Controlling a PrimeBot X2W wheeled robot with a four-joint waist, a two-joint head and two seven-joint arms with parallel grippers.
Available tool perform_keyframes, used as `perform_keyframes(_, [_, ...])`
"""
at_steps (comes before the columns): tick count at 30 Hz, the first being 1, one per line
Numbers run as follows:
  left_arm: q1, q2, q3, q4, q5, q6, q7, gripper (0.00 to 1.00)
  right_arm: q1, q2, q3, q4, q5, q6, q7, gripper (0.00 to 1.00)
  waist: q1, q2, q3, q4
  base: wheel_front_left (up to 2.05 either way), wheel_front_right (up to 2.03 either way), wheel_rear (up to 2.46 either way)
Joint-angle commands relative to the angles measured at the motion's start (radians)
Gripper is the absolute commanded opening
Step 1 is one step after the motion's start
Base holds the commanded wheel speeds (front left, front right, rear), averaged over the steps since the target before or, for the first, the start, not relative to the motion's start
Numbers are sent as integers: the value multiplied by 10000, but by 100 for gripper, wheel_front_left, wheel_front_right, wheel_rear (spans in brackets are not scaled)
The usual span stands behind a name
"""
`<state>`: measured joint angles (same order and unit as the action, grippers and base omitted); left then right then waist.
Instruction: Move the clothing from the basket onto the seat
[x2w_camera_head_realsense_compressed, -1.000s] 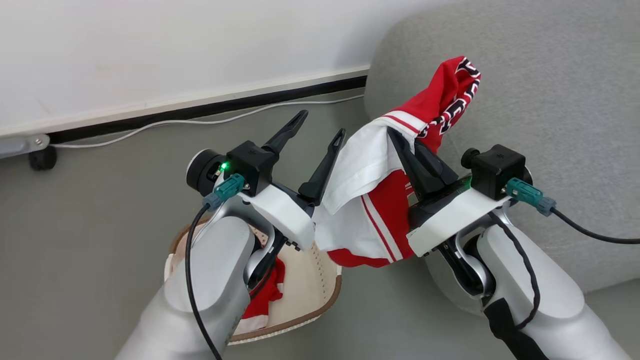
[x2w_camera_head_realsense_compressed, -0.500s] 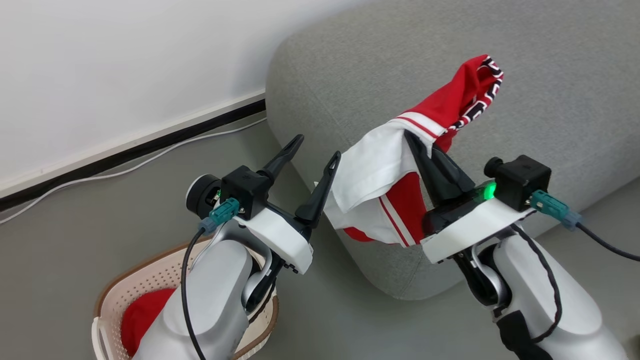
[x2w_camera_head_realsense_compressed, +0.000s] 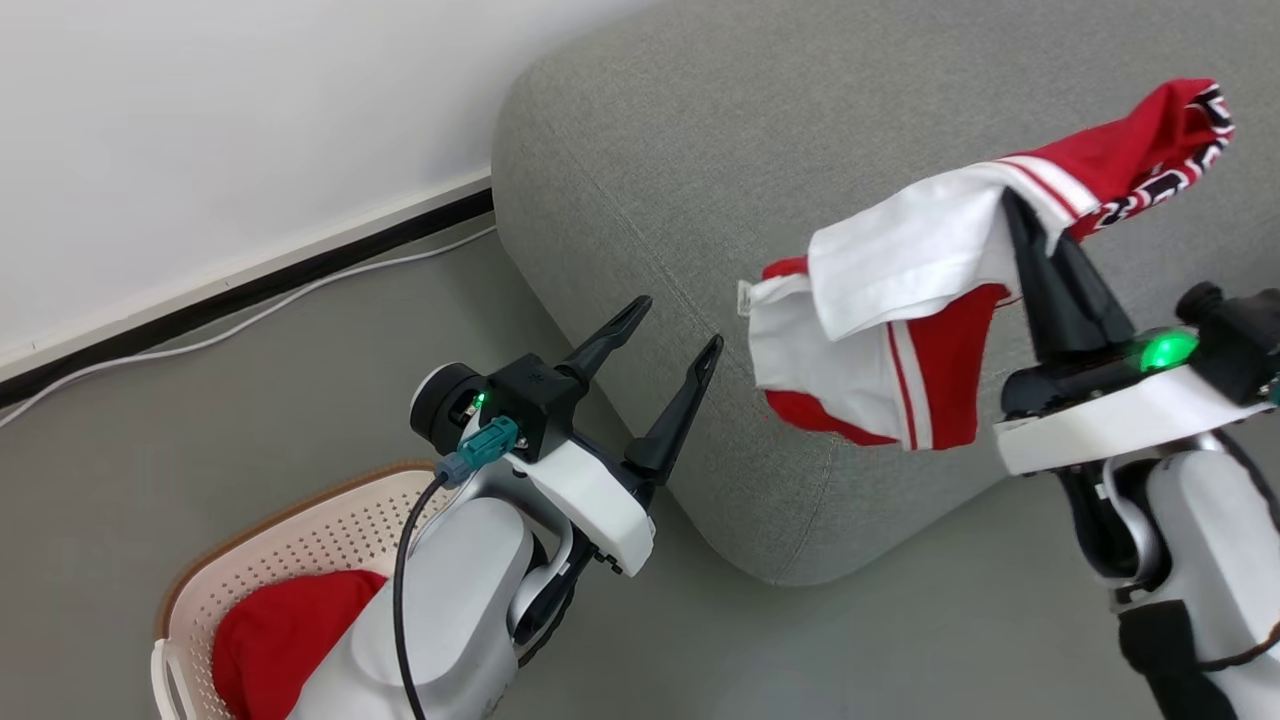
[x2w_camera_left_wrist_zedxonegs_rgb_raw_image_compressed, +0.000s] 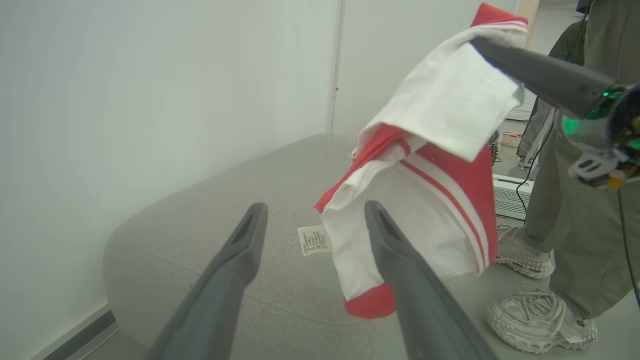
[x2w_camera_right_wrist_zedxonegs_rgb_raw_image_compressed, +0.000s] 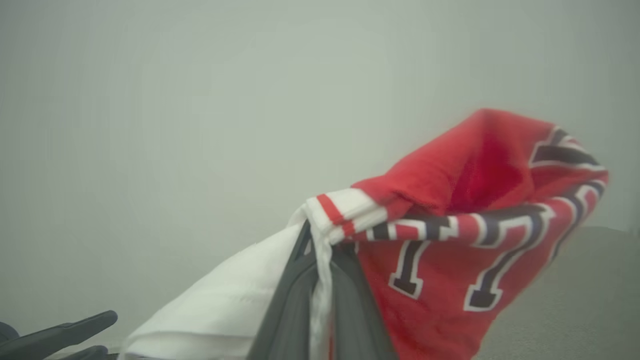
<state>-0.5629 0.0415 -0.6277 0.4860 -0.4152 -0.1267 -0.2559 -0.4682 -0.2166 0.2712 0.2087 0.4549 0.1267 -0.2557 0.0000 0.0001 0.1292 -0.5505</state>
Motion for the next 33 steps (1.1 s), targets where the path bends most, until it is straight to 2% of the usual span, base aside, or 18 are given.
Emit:
perform_keyframes(1, [-229, 87, 266, -306, 41, -39, -59, 100, -337, -290, -222, -255, -181, 40, -61, 0, 0, -1, 189, -5, 0, 0, 0])
perform_keyframes(8, [-284, 87, 231, -458, 339, -39, -59, 100, -1385, -914, -1341, 176, -159, 40, -61, 0, 0, -1, 938, 73, 0, 0, 0])
perform_keyframes(18, [-1218, 87, -563, -419, 543, -28, -59, 100, -2996, -2277, -2884, 1017, -310, 40, -61, 0, 0, -1, 2849, 1090, 0, 0, 0])
perform_keyframes(27, [-2171, 87, -1127, -419, 618, 258, -59, 100, -4480, -3107, -4532, 2350, -287, 40, -61, 0, 0, -1, 4607, 1934, 0, 0, 0])
perform_keyframes(33, [-2662, 87, -1432, -409, 751, 422, -59, 100, -5549, -3743, -5334, 3416, -773, 40, -61, 0, 0, -1, 5587, 2358, 0, 0, 0])
